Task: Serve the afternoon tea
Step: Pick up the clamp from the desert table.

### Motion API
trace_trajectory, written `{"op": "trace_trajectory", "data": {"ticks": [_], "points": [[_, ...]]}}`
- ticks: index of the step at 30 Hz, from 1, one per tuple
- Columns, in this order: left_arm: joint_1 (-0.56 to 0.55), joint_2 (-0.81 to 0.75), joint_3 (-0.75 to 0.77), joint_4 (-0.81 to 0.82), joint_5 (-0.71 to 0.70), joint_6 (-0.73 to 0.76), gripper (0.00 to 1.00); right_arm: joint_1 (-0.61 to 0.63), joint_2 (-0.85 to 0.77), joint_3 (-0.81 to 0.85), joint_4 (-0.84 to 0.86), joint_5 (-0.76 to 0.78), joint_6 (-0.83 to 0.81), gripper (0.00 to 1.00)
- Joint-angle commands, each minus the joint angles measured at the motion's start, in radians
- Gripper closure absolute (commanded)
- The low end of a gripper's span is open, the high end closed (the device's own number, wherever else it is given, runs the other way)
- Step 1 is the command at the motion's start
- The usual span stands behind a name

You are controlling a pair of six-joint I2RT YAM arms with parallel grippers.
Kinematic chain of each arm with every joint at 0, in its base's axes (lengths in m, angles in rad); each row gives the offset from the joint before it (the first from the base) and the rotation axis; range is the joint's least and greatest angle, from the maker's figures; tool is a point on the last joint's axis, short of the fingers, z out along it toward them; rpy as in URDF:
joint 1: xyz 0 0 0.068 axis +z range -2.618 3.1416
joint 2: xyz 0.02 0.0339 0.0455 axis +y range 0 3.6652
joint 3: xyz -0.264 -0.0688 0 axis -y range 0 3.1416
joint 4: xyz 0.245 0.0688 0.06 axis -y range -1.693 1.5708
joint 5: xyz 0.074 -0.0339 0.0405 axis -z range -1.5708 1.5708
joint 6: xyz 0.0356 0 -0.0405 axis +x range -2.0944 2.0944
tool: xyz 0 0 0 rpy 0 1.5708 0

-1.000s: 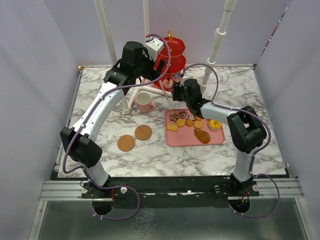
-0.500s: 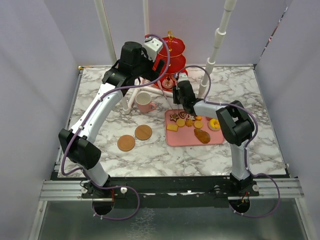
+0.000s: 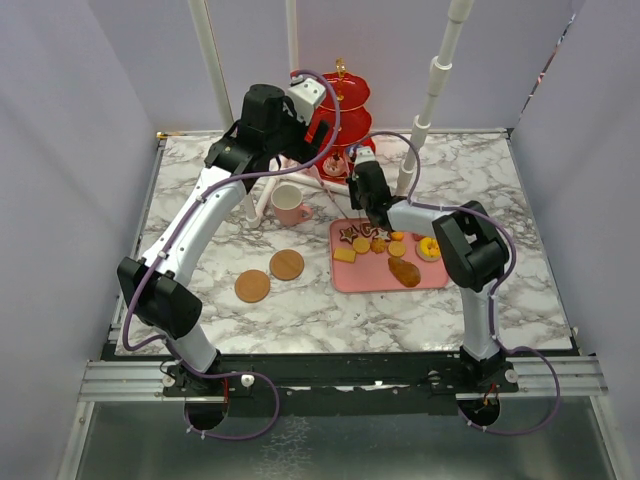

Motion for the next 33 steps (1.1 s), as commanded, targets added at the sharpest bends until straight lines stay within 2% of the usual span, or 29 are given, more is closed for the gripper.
{"op": "trace_trajectory", "data": {"ticks": [1,7,11,21,27,33], "points": [[0.005,-0.041,-0.018,-0.011,0.001,0.02,0.1,-0.004,-0.069,-0.003,0.003,0.028,-0.046,0.99],[0.005,-0.057,-0.035,-0.032,0.014,0.076,0.1,-0.001,-0.169,-0.035,-0.06,-0.014,-0.051,0.99],[0.005,-0.078,-0.059,-0.086,0.087,0.155,0.1,0.004,-0.264,-0.095,-0.147,-0.082,-0.037,0.99],[0.0,-0.101,-0.126,-0.381,0.32,0.535,0.08,0.009,-0.473,-0.152,-0.498,-0.375,-0.075,0.99],[-0.016,-0.114,-0.161,-0.531,0.39,0.76,0.09,0.049,-0.582,-0.173,-0.592,-0.475,-0.095,0.99],[-0.074,-0.095,-0.142,-0.637,0.405,0.841,0.12,0.085,-0.631,-0.083,-0.702,-0.533,-0.172,0.99]]}}
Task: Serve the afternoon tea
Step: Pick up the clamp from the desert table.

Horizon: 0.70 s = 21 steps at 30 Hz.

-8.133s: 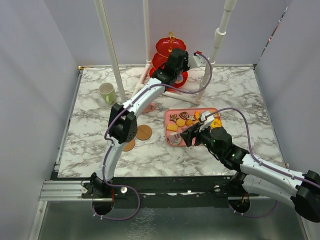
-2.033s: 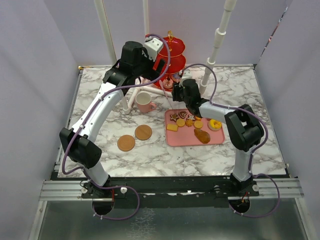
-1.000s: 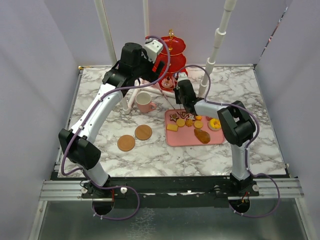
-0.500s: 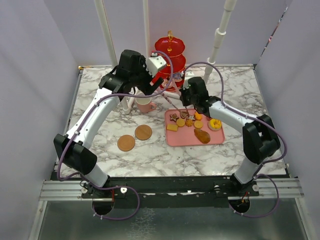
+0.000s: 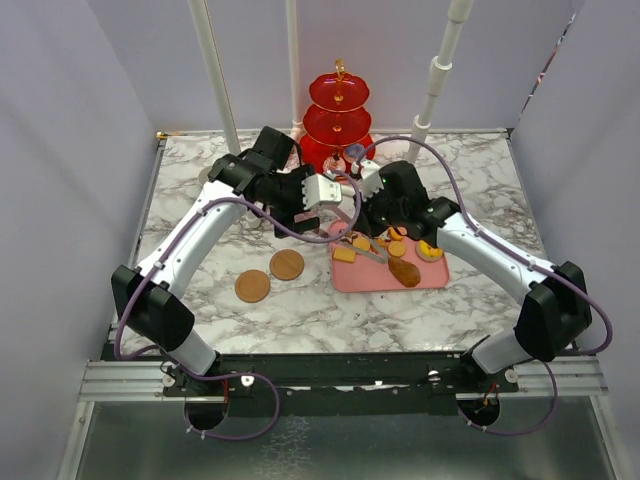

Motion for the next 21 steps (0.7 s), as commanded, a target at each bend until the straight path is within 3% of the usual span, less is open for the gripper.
{"op": "trace_trajectory", "data": {"ticks": [1,6,8,10,13,14,15,16,18,21], "points": [[-0.052,-0.015,0.015,-0.126,0.051,0.125,0.14,0.024,-0.047,0.088,-0.127,-0.099,-0.065,0.99],[-0.083,-0.018,0.021,-0.139,0.032,0.123,0.25,0.044,-0.059,0.148,-0.196,-0.116,-0.091,0.99],[-0.094,-0.015,0.028,-0.16,0.038,0.118,0.36,0.044,-0.071,0.154,-0.193,-0.142,-0.088,0.99],[-0.101,-0.013,0.033,-0.181,0.049,0.119,0.53,0.043,-0.085,0.151,-0.175,-0.164,-0.08,0.99],[-0.107,-0.006,0.047,-0.204,0.07,0.115,0.94,0.044,-0.1,0.148,-0.15,-0.18,-0.066,0.99],[-0.107,-0.005,0.053,-0.206,0.078,0.102,1.0,0.043,-0.102,0.151,-0.147,-0.182,-0.063,0.99],[-0.107,-0.005,0.057,-0.206,0.089,0.09,1.0,0.043,-0.103,0.157,-0.145,-0.189,-0.062,0.99],[-0.107,-0.01,0.06,-0.205,0.103,0.079,1.0,0.044,-0.103,0.163,-0.141,-0.196,-0.06,0.94],[-0.107,-0.023,0.052,-0.196,0.141,0.056,1.0,0.043,-0.109,0.178,-0.132,-0.206,-0.054,0.71],[-0.107,-0.052,0.018,-0.157,0.198,-0.001,1.0,0.042,-0.138,0.196,-0.072,-0.201,-0.043,0.53]]}}
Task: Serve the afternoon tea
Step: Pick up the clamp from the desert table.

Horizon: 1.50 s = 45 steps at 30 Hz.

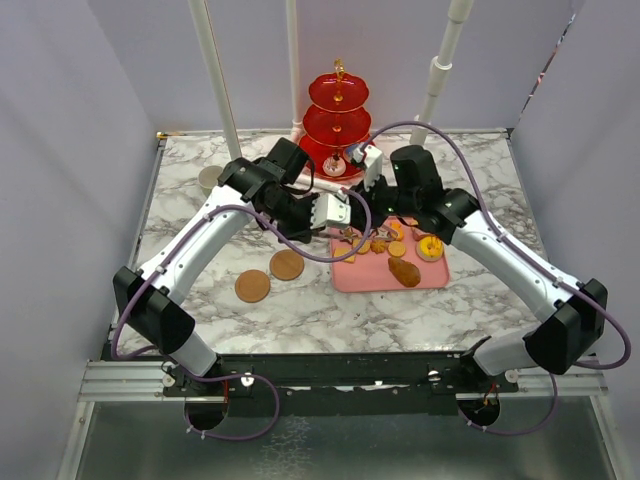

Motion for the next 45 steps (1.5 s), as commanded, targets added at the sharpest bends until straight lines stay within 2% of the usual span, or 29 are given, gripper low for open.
{"op": "trace_trajectory", "data": {"ticks": [1,2,4,5,6,9,14,20,25,30,34,37,45], "points": [[0.007,-0.056,-0.013,0.062,0.133,-0.094,1.0,0.006,-0.068,0.055,0.07,-0.033,0.034,0.47],[0.009,-0.06,-0.021,0.067,0.159,-0.118,1.0,0.004,-0.083,0.064,0.095,-0.022,0.039,0.4],[0.016,-0.07,-0.037,0.084,0.225,-0.183,1.0,0.001,-0.115,0.081,0.135,-0.007,0.042,0.13],[0.022,-0.077,-0.049,0.098,0.263,-0.224,1.0,-0.006,-0.136,0.086,0.158,-0.01,0.046,0.03],[0.035,-0.085,-0.058,0.112,0.313,-0.267,1.0,-0.013,-0.158,0.089,0.178,-0.013,0.051,0.0],[0.095,-0.109,-0.087,0.163,0.473,-0.391,1.0,-0.044,-0.234,0.061,0.276,-0.046,0.113,0.0],[0.172,-0.153,-0.151,0.335,0.691,-0.693,1.0,-0.071,-0.341,-0.004,0.503,-0.203,0.254,0.0],[0.175,-0.218,-0.178,0.535,0.741,-0.959,1.0,-0.074,-0.353,-0.035,0.613,-0.551,0.421,0.0],[0.177,-0.262,-0.179,0.701,0.739,-1.138,1.0,-0.081,-0.364,-0.144,0.693,-0.682,0.553,0.0],[0.178,-0.283,-0.173,0.805,0.718,-1.218,1.0,-0.082,-0.416,-0.265,0.72,-0.595,0.56,0.0],[0.178,-0.279,-0.174,0.819,0.719,-1.226,1.0,-0.083,-0.436,-0.306,0.698,-0.417,0.518,0.0],[0.177,-0.284,-0.18,0.823,0.714,-1.208,1.0,-0.099,-0.392,-0.291,0.73,-0.29,0.541,0.0],[0.177,-0.293,-0.179,0.826,0.706,-1.19,1.0,-0.128,-0.234,-0.252,1.047,-0.398,0.676,0.0]]}}
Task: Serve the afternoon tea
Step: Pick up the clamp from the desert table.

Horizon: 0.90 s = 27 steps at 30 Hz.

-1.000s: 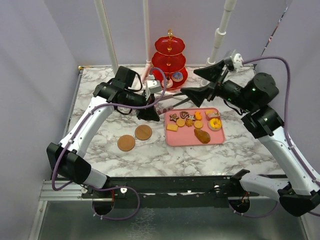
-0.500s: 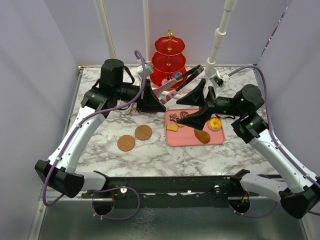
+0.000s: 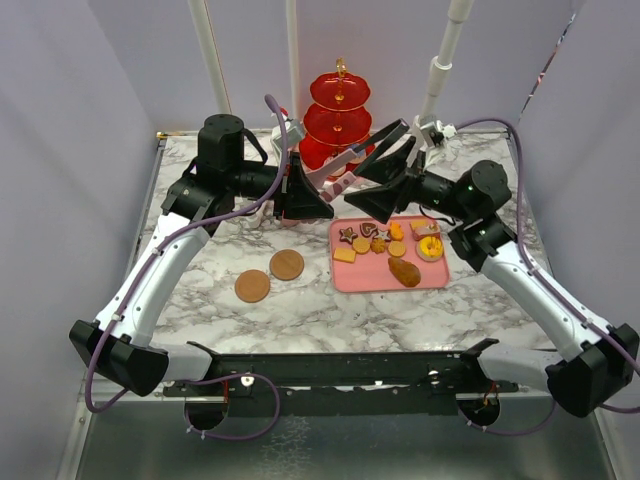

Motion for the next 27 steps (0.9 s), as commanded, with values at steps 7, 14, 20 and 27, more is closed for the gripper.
{"op": "trace_trajectory", "data": {"ticks": [7,14,20,27], "points": [[0.0,-0.02,0.001,0.034,0.023,0.013,1.0,-0.032,0.131,0.056,0.354,-0.079,0.149,0.0],[0.001,-0.011,0.005,0.036,0.016,0.024,1.0,-0.045,0.229,0.129,0.445,-0.208,0.271,0.0],[0.001,-0.007,0.006,0.04,-0.007,0.031,1.0,-0.045,0.258,0.127,0.416,-0.28,0.296,0.0],[0.0,0.006,0.008,0.039,-0.027,0.04,1.0,-0.046,0.24,0.122,0.364,-0.259,0.265,0.0]]}}
